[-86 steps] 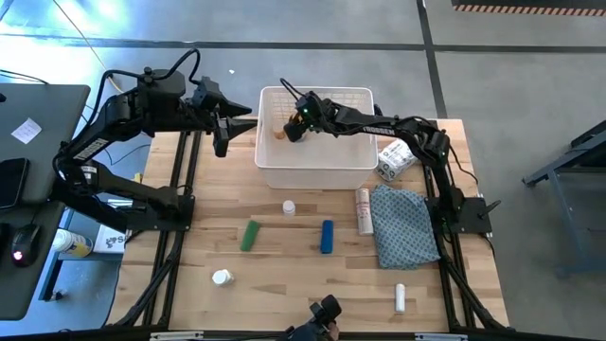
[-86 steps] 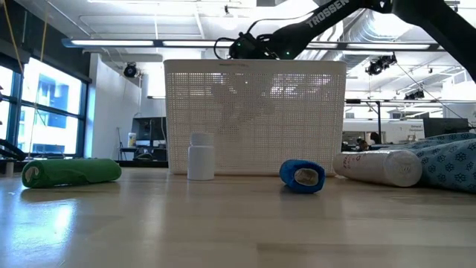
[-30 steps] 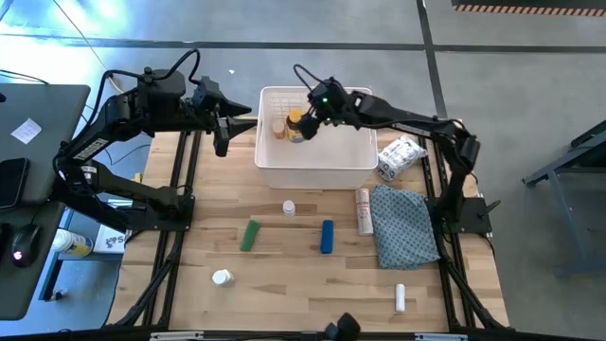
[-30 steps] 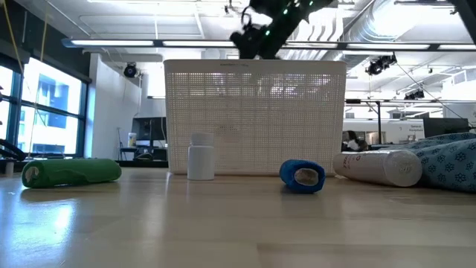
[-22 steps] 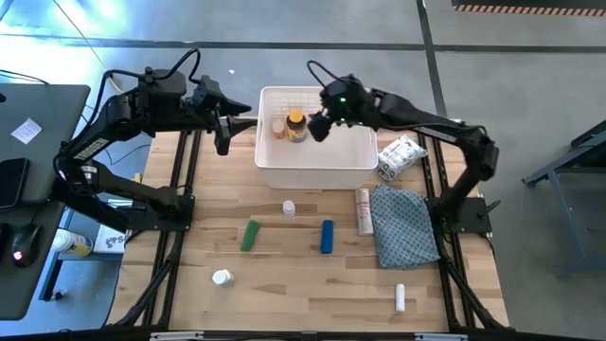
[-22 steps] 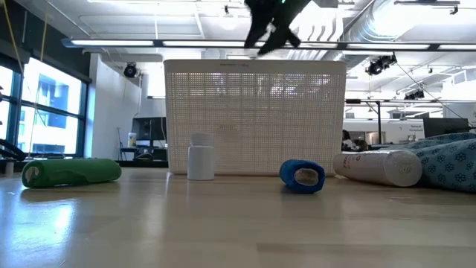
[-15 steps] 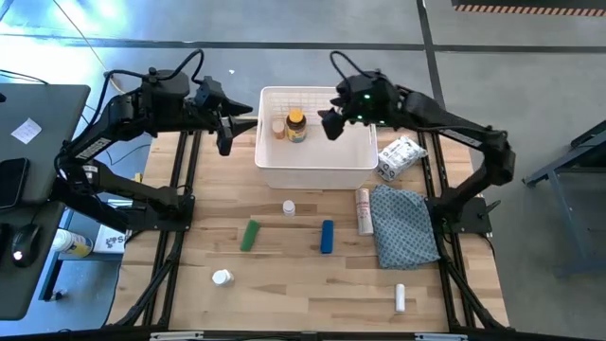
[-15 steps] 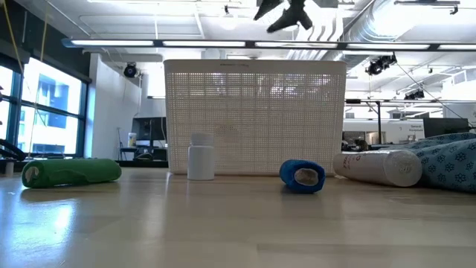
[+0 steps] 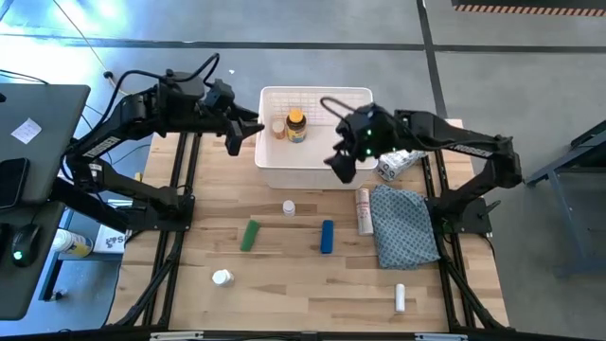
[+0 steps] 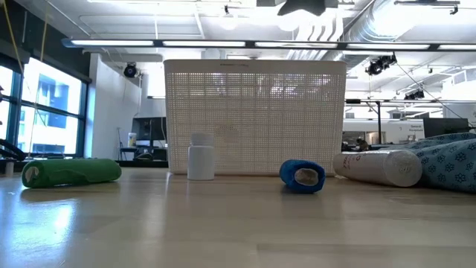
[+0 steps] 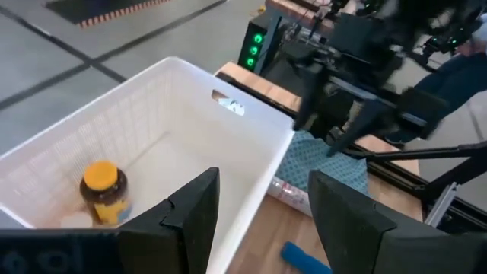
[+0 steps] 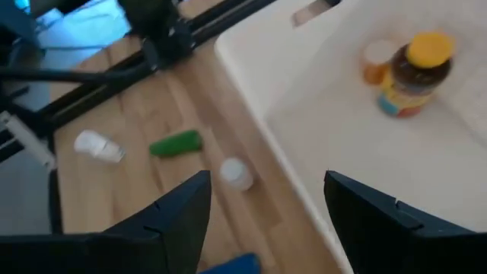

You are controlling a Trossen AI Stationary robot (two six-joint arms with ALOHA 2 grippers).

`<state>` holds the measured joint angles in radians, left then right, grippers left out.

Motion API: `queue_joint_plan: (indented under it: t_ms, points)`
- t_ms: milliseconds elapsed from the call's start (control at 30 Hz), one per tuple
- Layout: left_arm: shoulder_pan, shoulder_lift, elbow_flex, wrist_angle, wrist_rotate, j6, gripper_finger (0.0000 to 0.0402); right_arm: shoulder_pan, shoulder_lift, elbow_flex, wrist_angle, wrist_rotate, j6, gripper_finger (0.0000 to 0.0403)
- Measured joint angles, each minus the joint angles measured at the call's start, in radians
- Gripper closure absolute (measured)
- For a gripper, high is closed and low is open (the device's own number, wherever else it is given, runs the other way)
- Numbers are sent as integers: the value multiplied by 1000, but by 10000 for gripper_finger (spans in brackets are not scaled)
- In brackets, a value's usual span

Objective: Pick & place medical supplies in basket/bin
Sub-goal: Put the white medicine bottle into the white bin

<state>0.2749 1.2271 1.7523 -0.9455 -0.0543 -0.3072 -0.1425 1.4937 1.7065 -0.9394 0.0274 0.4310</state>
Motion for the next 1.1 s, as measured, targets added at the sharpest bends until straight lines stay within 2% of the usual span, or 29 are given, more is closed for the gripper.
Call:
queue_joint_plan:
  t_ms: [333,700,867,1100]
  points:
    - [-21,17,0,4,55,-143,170,123,-11,0,-53,-57,74,157]
    - [-218,76,1,-79,-7,-275,170,336,-112,0,-235,129,208,157]
    - [-268,122,1,-83,-31,-307,170,414,-125,0,-248,204,284,157]
    - [-364,185,1,-87,-29,-327,170,498,-113,-5,-255,217,339,157]
